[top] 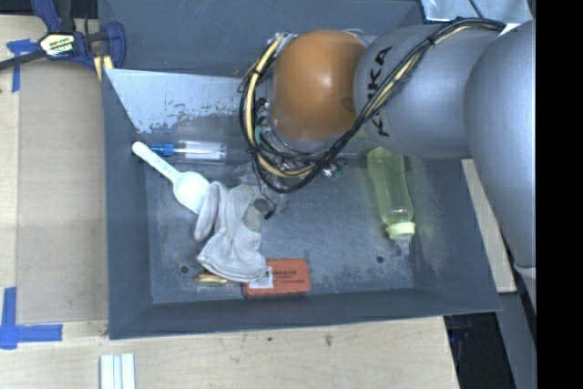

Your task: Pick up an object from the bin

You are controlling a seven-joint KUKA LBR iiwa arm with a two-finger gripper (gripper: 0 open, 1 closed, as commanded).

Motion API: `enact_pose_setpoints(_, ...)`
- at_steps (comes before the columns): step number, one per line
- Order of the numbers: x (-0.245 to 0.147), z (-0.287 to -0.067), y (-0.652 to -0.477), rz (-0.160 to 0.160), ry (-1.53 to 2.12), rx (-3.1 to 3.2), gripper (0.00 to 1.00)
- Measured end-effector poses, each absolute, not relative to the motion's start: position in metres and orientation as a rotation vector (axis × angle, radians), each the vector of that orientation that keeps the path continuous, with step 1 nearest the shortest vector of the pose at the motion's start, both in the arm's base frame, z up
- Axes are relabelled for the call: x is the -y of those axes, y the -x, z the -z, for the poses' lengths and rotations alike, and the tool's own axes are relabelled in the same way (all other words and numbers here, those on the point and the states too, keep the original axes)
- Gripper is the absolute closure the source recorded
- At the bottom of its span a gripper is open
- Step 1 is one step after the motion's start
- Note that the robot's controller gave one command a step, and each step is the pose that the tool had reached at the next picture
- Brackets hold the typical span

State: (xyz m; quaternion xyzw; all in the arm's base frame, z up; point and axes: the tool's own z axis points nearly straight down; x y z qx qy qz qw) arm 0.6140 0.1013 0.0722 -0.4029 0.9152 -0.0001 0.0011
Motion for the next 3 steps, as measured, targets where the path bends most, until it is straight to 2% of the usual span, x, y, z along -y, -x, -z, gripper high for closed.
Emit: enact_pose_setpoints(3, -0.1012, -0.0782, -0.613, -0.001, 1.263, -2.876, 1.0)
